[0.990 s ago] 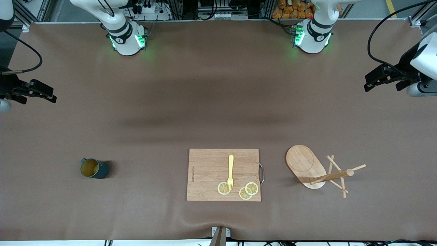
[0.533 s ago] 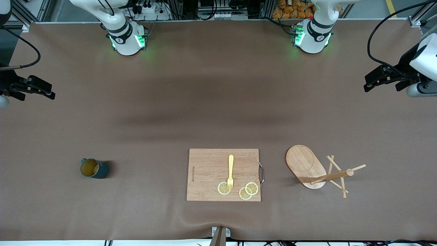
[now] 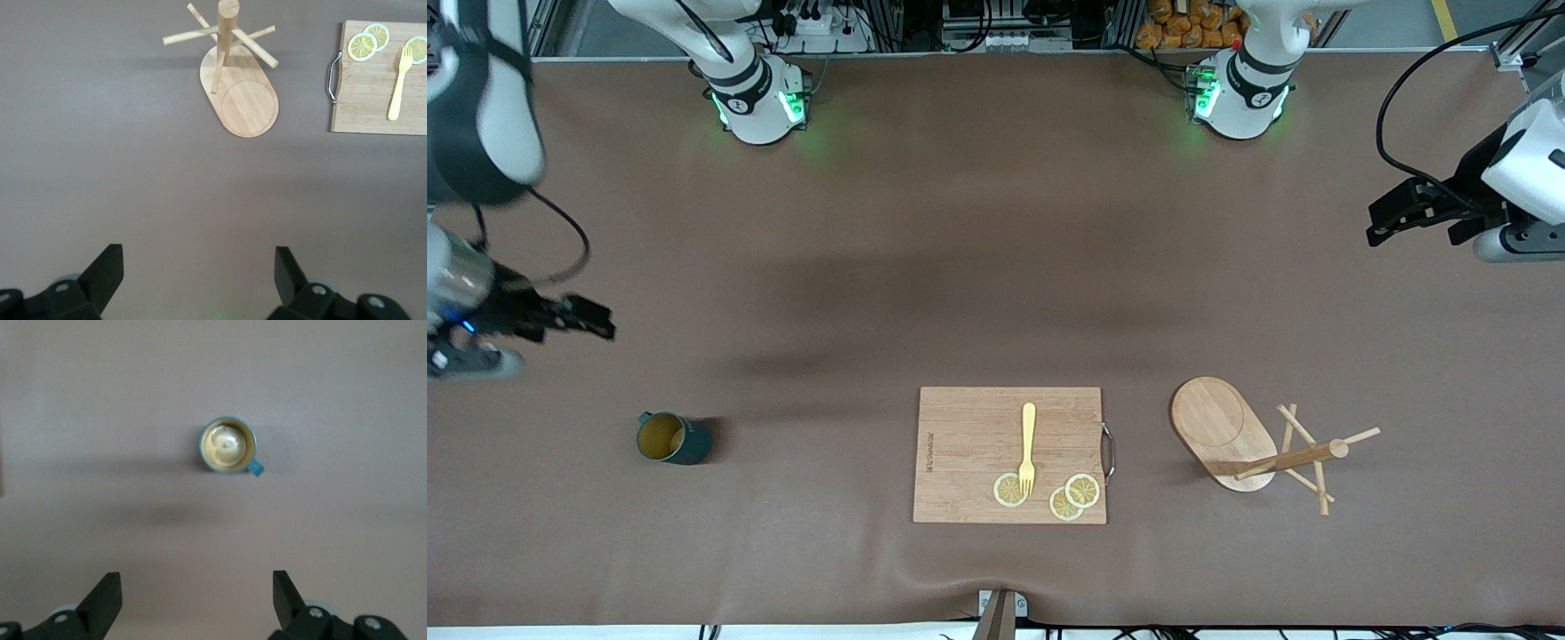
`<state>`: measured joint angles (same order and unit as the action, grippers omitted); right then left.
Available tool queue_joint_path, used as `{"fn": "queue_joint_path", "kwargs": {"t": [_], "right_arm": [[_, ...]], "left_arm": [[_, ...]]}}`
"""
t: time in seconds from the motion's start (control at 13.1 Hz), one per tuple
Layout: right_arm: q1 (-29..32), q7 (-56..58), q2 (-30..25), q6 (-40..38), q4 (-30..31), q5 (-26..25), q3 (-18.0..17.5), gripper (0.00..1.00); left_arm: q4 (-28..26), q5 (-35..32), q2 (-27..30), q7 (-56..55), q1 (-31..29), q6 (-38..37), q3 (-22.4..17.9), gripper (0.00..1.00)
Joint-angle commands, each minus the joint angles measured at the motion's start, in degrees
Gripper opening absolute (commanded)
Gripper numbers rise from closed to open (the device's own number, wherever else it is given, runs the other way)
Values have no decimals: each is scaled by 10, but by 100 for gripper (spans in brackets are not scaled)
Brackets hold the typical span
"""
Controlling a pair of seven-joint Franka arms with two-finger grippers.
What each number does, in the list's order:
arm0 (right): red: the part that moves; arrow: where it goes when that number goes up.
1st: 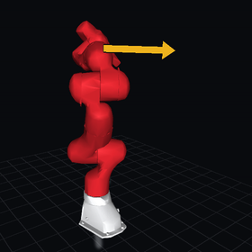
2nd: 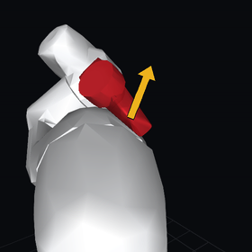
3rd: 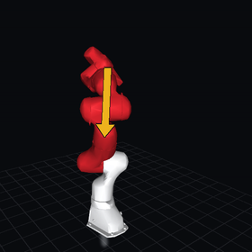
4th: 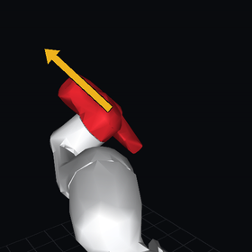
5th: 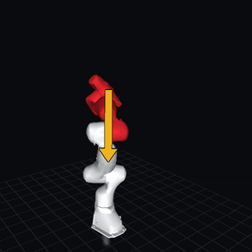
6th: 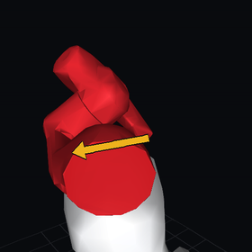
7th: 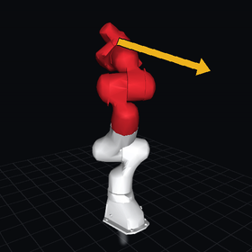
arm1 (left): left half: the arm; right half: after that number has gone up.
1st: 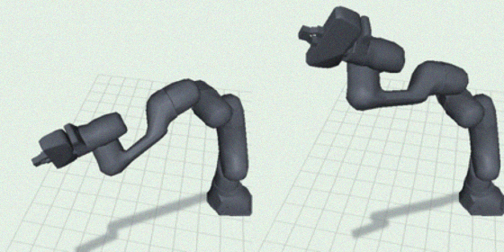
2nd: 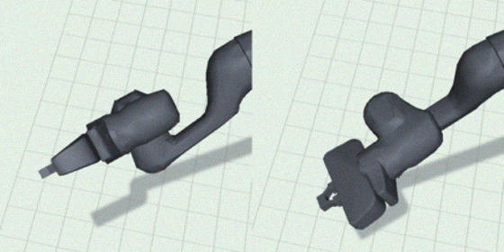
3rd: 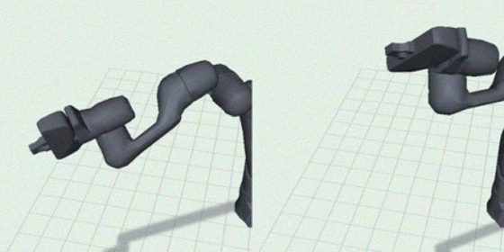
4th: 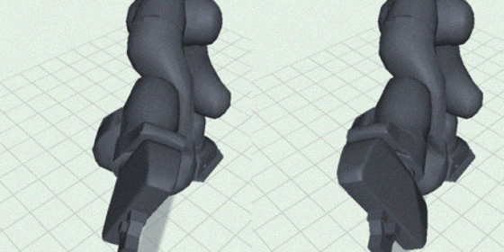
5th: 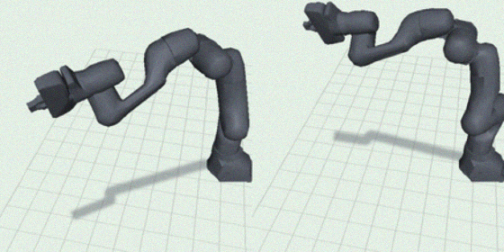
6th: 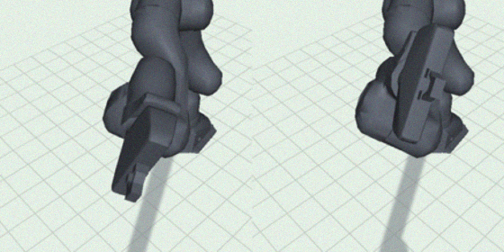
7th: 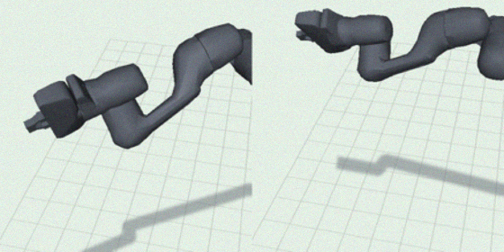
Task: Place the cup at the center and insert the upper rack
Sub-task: 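Reach the right gripper to the teal mug and grasp its rim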
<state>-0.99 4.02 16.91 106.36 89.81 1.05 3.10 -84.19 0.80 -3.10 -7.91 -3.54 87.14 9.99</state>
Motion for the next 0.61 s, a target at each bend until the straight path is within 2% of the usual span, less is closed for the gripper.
{"fn": "queue_joint_path", "kwargs": {"t": [0.0, 0.3, 0.53], "right_arm": [[-2, -7, 53, 38, -15, -7, 0, 100], [-2, -9, 112, 112, -17, 9, 0, 100], [-2, -3, 143, 135, -18, 55, 0, 100]], "left_arm": [[1, 10, -3, 3, -3, 8, 1, 100], [-1, 10, -3, 4, -7, 7, 2, 100], [2, 9, -4, 4, -7, 7, 0, 100]]}}
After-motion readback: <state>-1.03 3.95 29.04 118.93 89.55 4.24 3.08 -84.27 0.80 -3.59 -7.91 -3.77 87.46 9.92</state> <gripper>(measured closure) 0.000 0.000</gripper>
